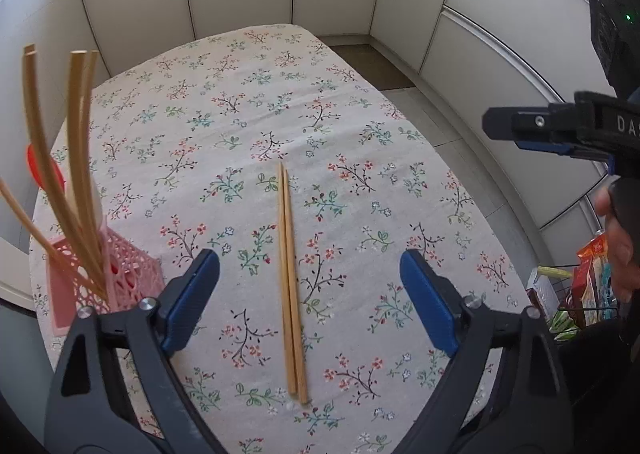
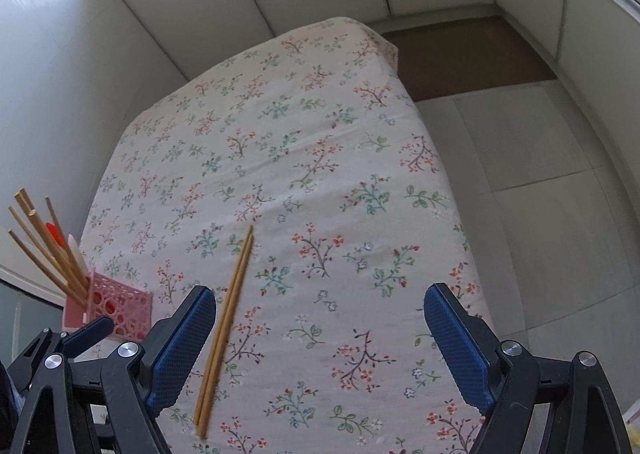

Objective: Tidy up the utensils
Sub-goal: 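Grasp the last pair of wooden chopsticks with the left gripper, then lift the chopstick pair with the left gripper while the right gripper grasps one chopstick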

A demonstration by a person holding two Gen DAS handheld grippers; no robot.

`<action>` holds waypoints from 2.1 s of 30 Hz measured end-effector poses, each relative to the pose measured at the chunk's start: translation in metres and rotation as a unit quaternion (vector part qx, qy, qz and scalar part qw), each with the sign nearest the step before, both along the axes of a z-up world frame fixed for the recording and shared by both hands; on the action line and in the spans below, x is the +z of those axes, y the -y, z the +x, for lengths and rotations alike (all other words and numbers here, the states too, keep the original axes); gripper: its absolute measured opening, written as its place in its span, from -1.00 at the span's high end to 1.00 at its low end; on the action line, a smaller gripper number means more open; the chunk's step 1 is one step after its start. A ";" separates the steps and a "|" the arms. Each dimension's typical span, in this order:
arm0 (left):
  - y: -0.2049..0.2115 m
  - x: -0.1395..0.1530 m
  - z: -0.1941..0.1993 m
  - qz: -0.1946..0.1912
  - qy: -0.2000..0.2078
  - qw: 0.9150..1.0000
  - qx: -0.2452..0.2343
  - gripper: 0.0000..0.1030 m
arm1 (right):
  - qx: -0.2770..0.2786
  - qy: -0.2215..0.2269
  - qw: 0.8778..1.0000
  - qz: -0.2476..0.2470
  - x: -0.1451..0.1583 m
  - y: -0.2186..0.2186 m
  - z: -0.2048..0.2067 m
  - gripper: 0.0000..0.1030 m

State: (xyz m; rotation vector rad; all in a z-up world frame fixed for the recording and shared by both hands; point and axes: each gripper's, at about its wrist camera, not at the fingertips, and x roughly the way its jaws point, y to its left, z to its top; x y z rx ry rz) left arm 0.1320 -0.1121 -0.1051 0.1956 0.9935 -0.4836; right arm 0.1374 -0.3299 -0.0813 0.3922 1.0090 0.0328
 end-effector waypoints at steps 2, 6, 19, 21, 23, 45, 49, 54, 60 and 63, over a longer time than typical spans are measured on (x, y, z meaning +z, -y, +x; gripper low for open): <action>0.004 -0.007 0.012 0.001 -0.007 1.000 0.005 -0.55 | -0.009 -0.012 1.000 -0.001 -0.008 0.008 0.003 -0.73; 0.007 -0.024 0.039 -0.007 -0.028 0.999 0.022 -0.11 | -0.023 -0.035 0.999 0.001 -0.024 0.021 0.012 -0.73; 0.016 -0.076 0.098 -0.027 -0.100 0.993 0.052 0.77 | 0.003 -0.079 0.997 0.010 -0.052 0.014 0.037 -0.73; 0.020 -0.082 0.102 -0.019 -0.104 0.993 0.051 0.78 | 0.006 -0.081 0.997 0.009 -0.054 0.013 0.038 -0.73; 0.022 -0.085 0.105 -0.021 -0.106 0.993 0.051 0.79 | 0.007 -0.081 0.997 0.009 -0.055 0.014 0.039 -0.73; 0.022 -0.086 0.116 -0.018 -0.119 0.991 0.062 0.78 | 0.009 -0.090 0.996 0.008 -0.059 0.013 0.044 -0.73; 0.029 -0.087 0.116 -0.005 -0.107 0.992 0.060 0.78 | 0.009 -0.092 0.996 0.005 -0.061 0.010 0.044 -0.73; 0.032 -0.088 0.120 -0.007 -0.093 0.993 0.068 0.81 | 0.012 -0.099 0.995 0.001 -0.065 0.004 0.048 -0.73; 0.025 -0.079 0.099 0.011 -0.079 0.995 0.061 0.88 | 0.019 -0.111 0.994 -0.010 -0.072 -0.004 0.053 -0.73; 0.023 -0.065 0.082 0.012 -0.062 0.997 0.048 0.88 | 0.017 -0.113 0.993 -0.012 -0.072 -0.004 0.053 -0.73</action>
